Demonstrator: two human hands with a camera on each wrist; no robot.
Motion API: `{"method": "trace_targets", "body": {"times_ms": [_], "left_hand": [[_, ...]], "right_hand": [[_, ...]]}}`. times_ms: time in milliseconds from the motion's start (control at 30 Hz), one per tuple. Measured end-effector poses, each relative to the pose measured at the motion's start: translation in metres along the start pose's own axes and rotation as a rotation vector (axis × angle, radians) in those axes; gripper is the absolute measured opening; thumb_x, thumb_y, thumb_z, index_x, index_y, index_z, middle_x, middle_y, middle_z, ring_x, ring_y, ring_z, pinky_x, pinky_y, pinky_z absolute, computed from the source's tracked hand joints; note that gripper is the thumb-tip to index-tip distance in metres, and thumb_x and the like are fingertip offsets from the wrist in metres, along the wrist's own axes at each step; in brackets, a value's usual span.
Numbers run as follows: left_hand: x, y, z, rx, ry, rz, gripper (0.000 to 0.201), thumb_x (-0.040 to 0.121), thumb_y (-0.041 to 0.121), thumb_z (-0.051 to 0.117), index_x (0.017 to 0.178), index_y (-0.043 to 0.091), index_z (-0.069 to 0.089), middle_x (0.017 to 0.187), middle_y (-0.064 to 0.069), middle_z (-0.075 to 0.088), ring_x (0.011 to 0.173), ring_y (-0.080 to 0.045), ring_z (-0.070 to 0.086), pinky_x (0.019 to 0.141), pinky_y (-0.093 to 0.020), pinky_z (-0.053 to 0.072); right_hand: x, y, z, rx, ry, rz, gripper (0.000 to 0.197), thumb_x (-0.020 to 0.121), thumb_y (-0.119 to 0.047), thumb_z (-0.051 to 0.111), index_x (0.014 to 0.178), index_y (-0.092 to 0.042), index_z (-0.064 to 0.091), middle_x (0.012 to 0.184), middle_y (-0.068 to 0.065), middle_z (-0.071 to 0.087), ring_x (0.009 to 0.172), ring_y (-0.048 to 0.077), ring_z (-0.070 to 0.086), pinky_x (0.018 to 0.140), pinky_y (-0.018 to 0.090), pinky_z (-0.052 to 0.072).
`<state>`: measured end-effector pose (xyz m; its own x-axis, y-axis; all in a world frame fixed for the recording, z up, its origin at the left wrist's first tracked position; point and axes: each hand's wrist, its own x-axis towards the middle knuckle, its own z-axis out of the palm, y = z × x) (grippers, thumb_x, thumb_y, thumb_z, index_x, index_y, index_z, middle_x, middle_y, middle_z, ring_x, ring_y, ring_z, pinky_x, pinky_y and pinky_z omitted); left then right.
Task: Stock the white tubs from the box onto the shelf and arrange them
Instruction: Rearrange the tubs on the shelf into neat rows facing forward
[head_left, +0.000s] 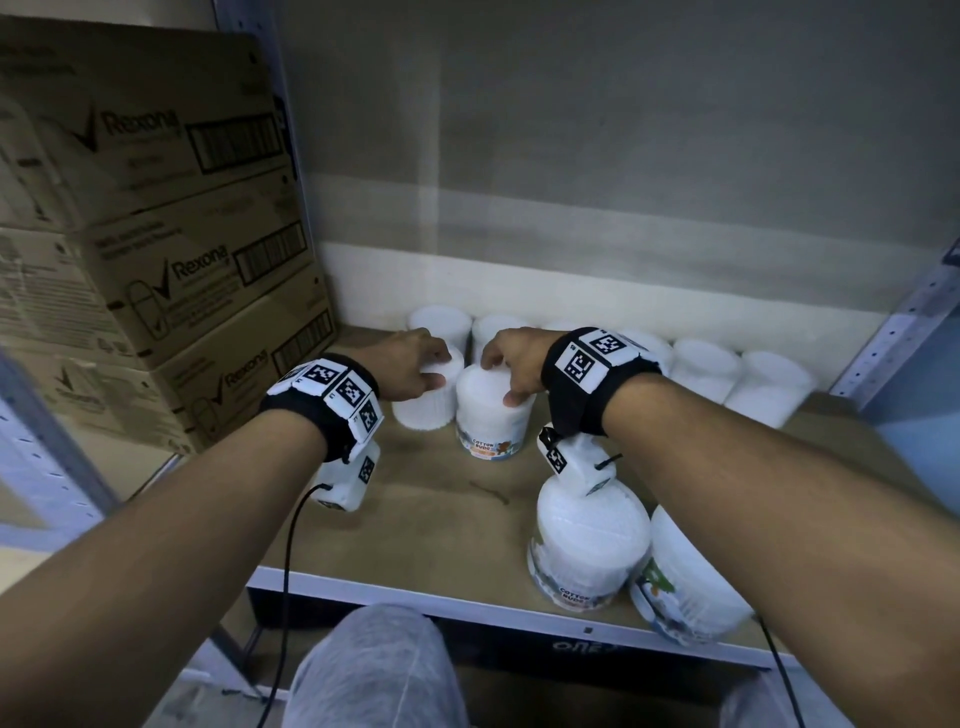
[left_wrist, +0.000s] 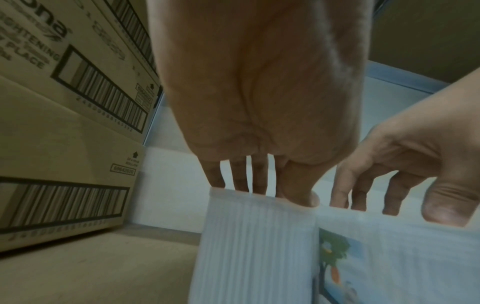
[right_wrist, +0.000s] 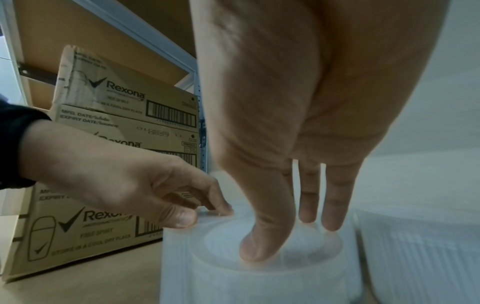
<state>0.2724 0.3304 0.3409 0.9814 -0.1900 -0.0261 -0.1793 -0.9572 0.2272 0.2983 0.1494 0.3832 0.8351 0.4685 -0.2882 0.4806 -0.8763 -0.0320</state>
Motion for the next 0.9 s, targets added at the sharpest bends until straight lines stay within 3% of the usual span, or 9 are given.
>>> {"method": "trace_targets", "body": {"times_ms": [133, 233, 333, 567, 667, 733, 800, 900], "left_hand": [[0.0, 0.0, -0.001, -0.005, 0.007, -0.001, 0.046, 0.092, 0.03, 0.057, 0.134, 0.015, 0.049, 0.132, -0.008, 0.049, 0.123, -0.027, 0.048, 0.101, -0.031, 0.035], [-0.001, 0.0, -0.001, -0.003, -0.001, 0.003, 0.046, 0.092, 0.03, 0.056, 0.135, 0.014, 0.048, 0.132, -0.009, 0.049, 0.124, -0.027, 0.048, 0.101, -0.03, 0.035], [0.0, 0.0, 0.0, -0.005, 0.001, 0.004, 0.046, 0.092, 0.03, 0.056, 0.135, 0.015, 0.048, 0.133, -0.01, 0.049, 0.124, -0.027, 0.048, 0.103, -0.032, 0.035], [0.0, 0.0, 0.0, -0.02, -0.005, 0.004, 0.046, 0.092, 0.029, 0.056, 0.135, 0.014, 0.048, 0.133, -0.01, 0.049, 0.124, -0.027, 0.048, 0.103, -0.031, 0.035], [0.0, 0.001, -0.002, -0.014, -0.007, 0.006, 0.047, 0.092, 0.029, 0.057, 0.136, 0.014, 0.048, 0.135, -0.008, 0.049, 0.126, -0.025, 0.047, 0.105, -0.03, 0.034], [0.0, 0.0, -0.004, -0.013, -0.027, -0.002, 0.048, 0.091, 0.03, 0.058, 0.136, 0.016, 0.048, 0.138, -0.005, 0.048, 0.127, -0.024, 0.046, 0.106, -0.03, 0.034], [0.0, -0.001, -0.006, -0.014, -0.052, -0.004, 0.047, 0.091, 0.029, 0.06, 0.135, 0.019, 0.049, 0.139, -0.002, 0.048, 0.128, -0.023, 0.046, 0.107, -0.031, 0.034], [0.0, -0.003, -0.013, -0.043, -0.095, 0.02, 0.044, 0.087, 0.017, 0.063, 0.13, 0.023, 0.053, 0.138, 0.002, 0.051, 0.128, -0.018, 0.047, 0.107, -0.03, 0.036]], "right_hand": [[-0.004, 0.0, -0.003, 0.023, -0.023, -0.055, 0.058, 0.083, -0.011, 0.069, 0.138, -0.018, 0.048, 0.143, 0.001, 0.045, 0.127, 0.022, 0.048, 0.088, 0.022, 0.037], [-0.001, -0.003, -0.002, 0.026, 0.037, -0.04, 0.053, 0.085, -0.033, 0.067, 0.132, -0.014, 0.052, 0.135, 0.005, 0.054, 0.119, 0.024, 0.054, 0.091, 0.027, 0.042], [0.004, -0.002, 0.0, -0.012, 0.016, 0.013, 0.065, 0.082, -0.048, 0.066, 0.133, -0.01, 0.05, 0.132, 0.007, 0.055, 0.118, 0.026, 0.055, 0.097, 0.032, 0.045], [0.009, -0.001, 0.005, -0.035, 0.018, 0.047, 0.069, 0.08, -0.044, 0.071, 0.133, -0.007, 0.049, 0.134, 0.009, 0.055, 0.121, 0.027, 0.054, 0.102, 0.035, 0.045], [0.011, -0.002, 0.006, -0.047, 0.036, 0.043, 0.064, 0.08, -0.042, 0.071, 0.129, -0.005, 0.052, 0.128, 0.009, 0.059, 0.115, 0.027, 0.058, 0.095, 0.032, 0.047], [0.016, -0.003, 0.007, -0.063, 0.028, 0.028, 0.051, 0.079, -0.04, 0.072, 0.113, -0.005, 0.058, 0.113, 0.008, 0.065, 0.1, 0.027, 0.061, 0.082, 0.029, 0.047], [0.022, -0.002, 0.009, -0.092, 0.033, 0.025, 0.035, 0.078, -0.039, 0.074, 0.082, -0.01, 0.054, 0.087, 0.003, 0.063, 0.083, 0.025, 0.058, 0.071, 0.028, 0.042], [0.026, -0.002, 0.01, -0.138, 0.045, 0.039, 0.041, 0.073, -0.039, 0.076, 0.063, -0.018, 0.042, 0.069, -0.001, 0.056, 0.075, 0.024, 0.058, 0.067, 0.028, 0.041]]}}
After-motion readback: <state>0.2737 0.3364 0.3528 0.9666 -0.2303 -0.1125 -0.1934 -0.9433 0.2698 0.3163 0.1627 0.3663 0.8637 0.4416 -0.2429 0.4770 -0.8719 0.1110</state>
